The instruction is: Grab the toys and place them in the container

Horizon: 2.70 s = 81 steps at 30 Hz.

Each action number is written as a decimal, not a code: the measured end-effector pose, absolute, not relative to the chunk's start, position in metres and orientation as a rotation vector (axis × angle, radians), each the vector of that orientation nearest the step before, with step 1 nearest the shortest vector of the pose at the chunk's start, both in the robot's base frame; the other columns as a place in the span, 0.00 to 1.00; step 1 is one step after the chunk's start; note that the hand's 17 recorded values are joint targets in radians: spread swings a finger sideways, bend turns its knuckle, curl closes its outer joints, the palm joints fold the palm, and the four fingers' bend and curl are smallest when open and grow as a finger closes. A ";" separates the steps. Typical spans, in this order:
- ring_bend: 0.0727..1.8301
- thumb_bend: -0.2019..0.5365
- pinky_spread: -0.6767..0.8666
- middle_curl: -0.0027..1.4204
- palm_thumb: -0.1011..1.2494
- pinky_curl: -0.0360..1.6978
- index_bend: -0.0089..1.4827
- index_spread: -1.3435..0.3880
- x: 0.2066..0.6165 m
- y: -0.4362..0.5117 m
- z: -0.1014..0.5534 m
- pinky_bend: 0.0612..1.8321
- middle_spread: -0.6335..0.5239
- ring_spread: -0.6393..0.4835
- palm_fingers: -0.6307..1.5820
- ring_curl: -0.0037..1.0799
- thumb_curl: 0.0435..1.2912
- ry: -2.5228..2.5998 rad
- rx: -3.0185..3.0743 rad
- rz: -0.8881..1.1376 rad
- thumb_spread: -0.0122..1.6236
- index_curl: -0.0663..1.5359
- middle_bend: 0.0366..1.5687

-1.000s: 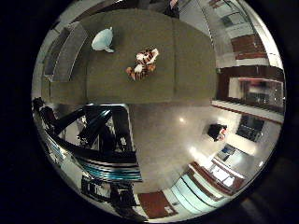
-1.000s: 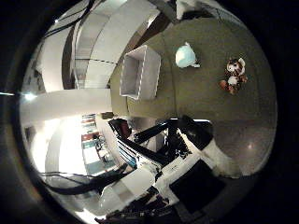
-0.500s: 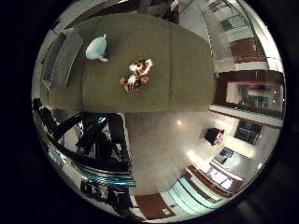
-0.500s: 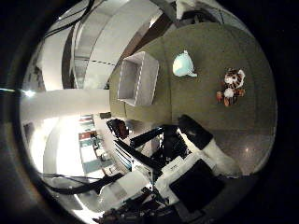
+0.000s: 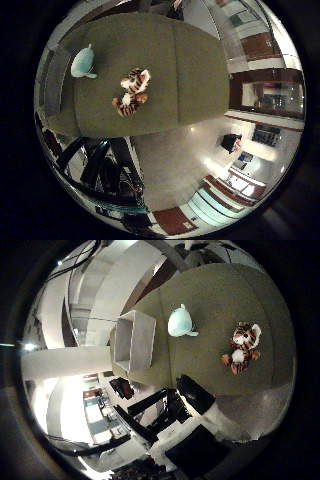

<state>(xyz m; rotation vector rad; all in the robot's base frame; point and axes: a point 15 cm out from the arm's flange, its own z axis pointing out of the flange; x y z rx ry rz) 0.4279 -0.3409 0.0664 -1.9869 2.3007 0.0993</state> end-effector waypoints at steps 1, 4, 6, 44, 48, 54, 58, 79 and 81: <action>0.07 0.25 0.67 0.20 0.55 0.14 0.12 0.60 0.431 -0.345 0.057 0.19 0.63 0.76 0.31 0.22 0.25 2.313 -1.974 0.111 0.71 0.25 0.10; 0.08 0.25 0.67 0.20 0.55 0.14 0.12 0.60 0.435 -0.360 0.036 0.19 0.63 0.76 0.31 0.22 0.25 2.347 -1.934 0.133 0.71 0.25 0.10; 0.08 0.25 0.67 0.20 0.54 0.14 0.12 0.61 0.432 -0.368 0.024 0.20 0.64 0.77 0.31 0.23 0.25 2.369 -1.906 0.149 0.71 0.24 0.10; 0.12 0.24 0.72 0.23 0.51 0.13 0.11 0.69 0.424 -0.379 -0.113 0.23 0.76 0.82 0.28 0.25 0.24 2.526 -1.453 0.349 0.67 0.20 0.10; 0.12 0.24 0.73 0.23 0.51 0.13 0.11 0.69 0.426 -0.381 -0.121 0.24 0.75 0.82 0.28 0.25 0.24 2.534 -1.445 0.352 0.67 0.20 0.10; 0.11 0.24 0.73 0.23 0.52 0.13 0.11 0.68 0.424 -0.374 -0.133 0.24 0.75 0.82 0.28 0.25 0.24 2.539 -1.441 0.390 0.66 0.20 0.11; 0.11 0.24 0.74 0.23 0.53 0.13 0.12 0.67 0.414 -0.367 -0.144 0.24 0.74 0.83 0.29 0.24 0.24 2.560 -1.475 0.435 0.66 0.21 0.11; 0.55 0.25 0.24 0.48 0.69 0.21 0.34 0.49 0.414 -0.359 -0.133 0.66 0.28 0.29 0.80 0.53 0.28 2.540 -1.633 0.466 0.61 0.39 0.48; 0.61 0.25 0.24 0.55 0.72 0.26 0.43 0.48 0.418 -0.370 -0.126 0.73 0.26 0.28 0.77 0.60 0.29 2.540 -1.633 0.418 0.60 0.47 0.55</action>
